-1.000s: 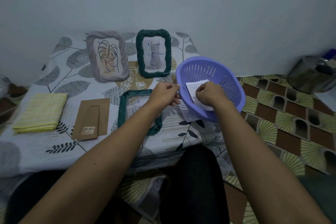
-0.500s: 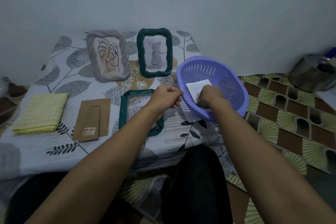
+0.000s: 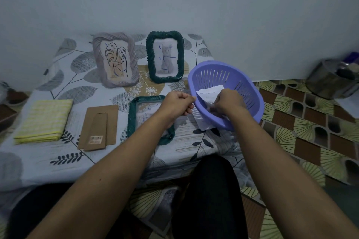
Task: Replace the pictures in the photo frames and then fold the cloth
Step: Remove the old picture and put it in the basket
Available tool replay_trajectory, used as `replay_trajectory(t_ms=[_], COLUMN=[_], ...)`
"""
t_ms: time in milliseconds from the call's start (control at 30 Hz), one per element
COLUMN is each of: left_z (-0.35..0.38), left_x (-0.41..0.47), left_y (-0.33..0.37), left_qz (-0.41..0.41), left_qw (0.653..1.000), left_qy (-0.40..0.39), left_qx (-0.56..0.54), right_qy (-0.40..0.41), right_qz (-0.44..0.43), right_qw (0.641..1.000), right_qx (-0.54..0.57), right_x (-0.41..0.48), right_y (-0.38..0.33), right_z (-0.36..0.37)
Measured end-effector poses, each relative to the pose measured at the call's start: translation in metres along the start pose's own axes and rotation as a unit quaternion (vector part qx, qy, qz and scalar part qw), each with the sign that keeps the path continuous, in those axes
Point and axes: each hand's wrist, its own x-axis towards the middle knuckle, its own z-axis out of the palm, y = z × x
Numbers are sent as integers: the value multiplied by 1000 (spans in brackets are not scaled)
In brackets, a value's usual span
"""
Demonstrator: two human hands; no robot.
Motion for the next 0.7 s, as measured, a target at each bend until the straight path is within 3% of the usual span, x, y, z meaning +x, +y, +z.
replay_trajectory(t_ms=[100, 400, 700], left_z=[-1, -28, -84], left_x=[-3, -18, -46], left_y=[2, 10, -5], left_qz=[2, 30, 15], left_qw=[1000, 999, 997], left_qy=[-3, 36, 74], left_qx=[2, 18, -35], right_qy=[26, 211, 235], right_qz=[-21, -110, -239], right_qw=[999, 971, 940], right_qx=[17, -17, 64], right_x=[-8, -54, -93], right_y=[-1, -34, -91], right_z=[-5, -21, -3])
